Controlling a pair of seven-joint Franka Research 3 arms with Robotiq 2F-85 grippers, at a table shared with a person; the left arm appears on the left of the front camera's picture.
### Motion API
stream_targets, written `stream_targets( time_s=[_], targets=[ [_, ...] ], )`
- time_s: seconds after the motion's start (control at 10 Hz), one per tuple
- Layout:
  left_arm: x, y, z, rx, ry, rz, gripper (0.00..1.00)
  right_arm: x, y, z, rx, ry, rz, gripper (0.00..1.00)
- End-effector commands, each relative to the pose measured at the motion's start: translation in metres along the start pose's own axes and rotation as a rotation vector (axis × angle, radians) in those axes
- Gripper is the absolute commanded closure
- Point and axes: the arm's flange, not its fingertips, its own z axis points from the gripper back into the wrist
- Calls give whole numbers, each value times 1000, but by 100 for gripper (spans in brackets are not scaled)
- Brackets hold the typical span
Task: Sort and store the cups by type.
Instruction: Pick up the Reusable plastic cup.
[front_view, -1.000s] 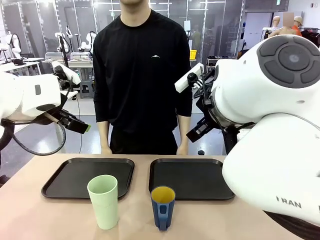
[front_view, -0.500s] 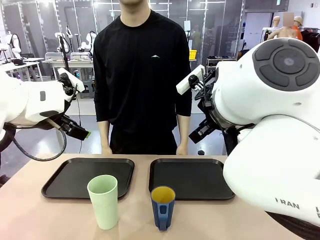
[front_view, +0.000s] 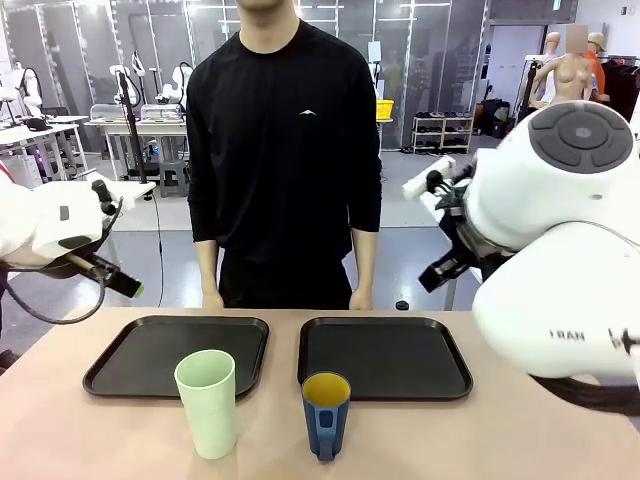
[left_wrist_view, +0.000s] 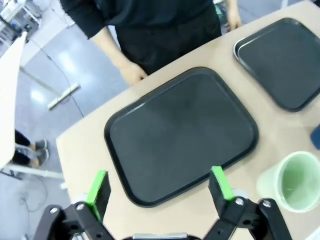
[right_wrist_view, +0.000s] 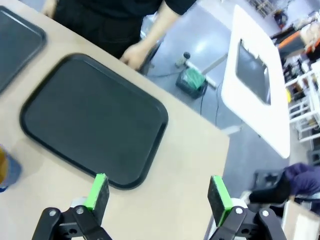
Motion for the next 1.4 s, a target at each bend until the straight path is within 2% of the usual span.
stream_targets(
  time_s=[0.0, 0.2, 0.4, 0.8, 1.1, 1.3],
  targets=[
    [-44, 17, -31, -25, 28, 24, 0, -13, -28, -44, 12, 70, -96, 0],
    [-63, 42, -68, -70, 82, 73, 0, -27, -51, -83, 39, 121, -183, 0],
    [-72, 55, -87, -101, 76, 123, 0, -38, -65, -111, 74, 154, -240, 0],
    [-73, 59, -91, -87, 81, 147, 0, -44, -71, -120, 73, 171, -276, 0],
    [-73, 61, -89, -57, 83, 164, 0, -44, -71, -120, 85, 148, -305, 0],
    [-72, 56, -88, -82, 102, 167, 0, -45, -72, -119, 73, 178, -260, 0]
  ],
)
